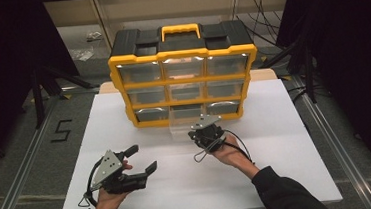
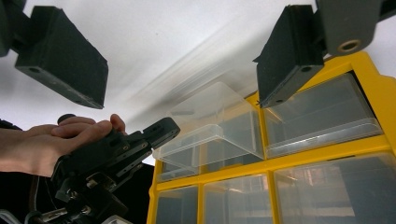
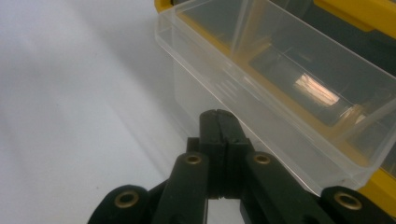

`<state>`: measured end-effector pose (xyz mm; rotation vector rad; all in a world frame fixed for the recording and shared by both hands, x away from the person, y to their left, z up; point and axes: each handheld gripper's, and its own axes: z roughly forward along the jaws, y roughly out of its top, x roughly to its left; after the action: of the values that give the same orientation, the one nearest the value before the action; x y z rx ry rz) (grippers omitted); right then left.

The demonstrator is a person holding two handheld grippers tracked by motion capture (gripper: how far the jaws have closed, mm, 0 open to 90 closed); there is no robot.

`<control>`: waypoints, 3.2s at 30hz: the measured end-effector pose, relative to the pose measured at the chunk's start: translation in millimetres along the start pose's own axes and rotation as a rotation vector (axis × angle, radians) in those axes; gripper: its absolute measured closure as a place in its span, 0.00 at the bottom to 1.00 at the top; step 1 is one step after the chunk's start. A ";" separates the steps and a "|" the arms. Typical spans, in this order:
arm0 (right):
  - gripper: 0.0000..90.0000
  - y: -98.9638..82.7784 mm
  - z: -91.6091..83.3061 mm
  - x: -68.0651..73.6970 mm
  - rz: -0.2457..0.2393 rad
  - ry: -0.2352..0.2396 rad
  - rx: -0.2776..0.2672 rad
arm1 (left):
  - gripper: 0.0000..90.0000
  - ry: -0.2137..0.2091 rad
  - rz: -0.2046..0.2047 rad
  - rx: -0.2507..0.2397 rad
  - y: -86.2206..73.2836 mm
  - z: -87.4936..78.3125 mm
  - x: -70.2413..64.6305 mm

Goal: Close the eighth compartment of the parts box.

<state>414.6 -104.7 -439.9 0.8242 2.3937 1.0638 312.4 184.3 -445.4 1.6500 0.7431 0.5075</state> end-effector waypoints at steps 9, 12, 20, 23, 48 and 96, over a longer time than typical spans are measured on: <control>1.00 0.8 2.8 -1.8 -0.003 -0.026 0.005 | 0.18 0.003 -0.006 0.002 -0.3 0.1 -0.1; 1.00 1.1 5.0 -1.6 -0.008 -0.033 0.006 | 0.18 0.003 -0.005 0.003 -0.3 0.0 0.0; 1.00 1.1 8.0 -2.3 -0.011 -0.042 0.007 | 0.18 0.003 -0.003 0.002 -0.2 -0.1 0.0; 1.00 1.1 9.3 -4.2 -0.008 -0.041 0.004 | 0.18 0.003 -0.005 0.003 -0.3 0.0 0.0; 1.00 5.8 21.8 -10.1 -0.010 -0.073 -0.026 | 0.18 0.005 -0.003 0.003 -0.4 0.0 -0.2; 1.00 -0.6 33.3 -26.2 0.032 -0.124 -0.042 | 0.19 0.012 -0.004 0.005 -0.8 -0.1 0.4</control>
<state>452.7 -104.4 -458.6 0.8902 2.2554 1.0398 312.6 184.7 -446.2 1.6513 0.7567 0.5131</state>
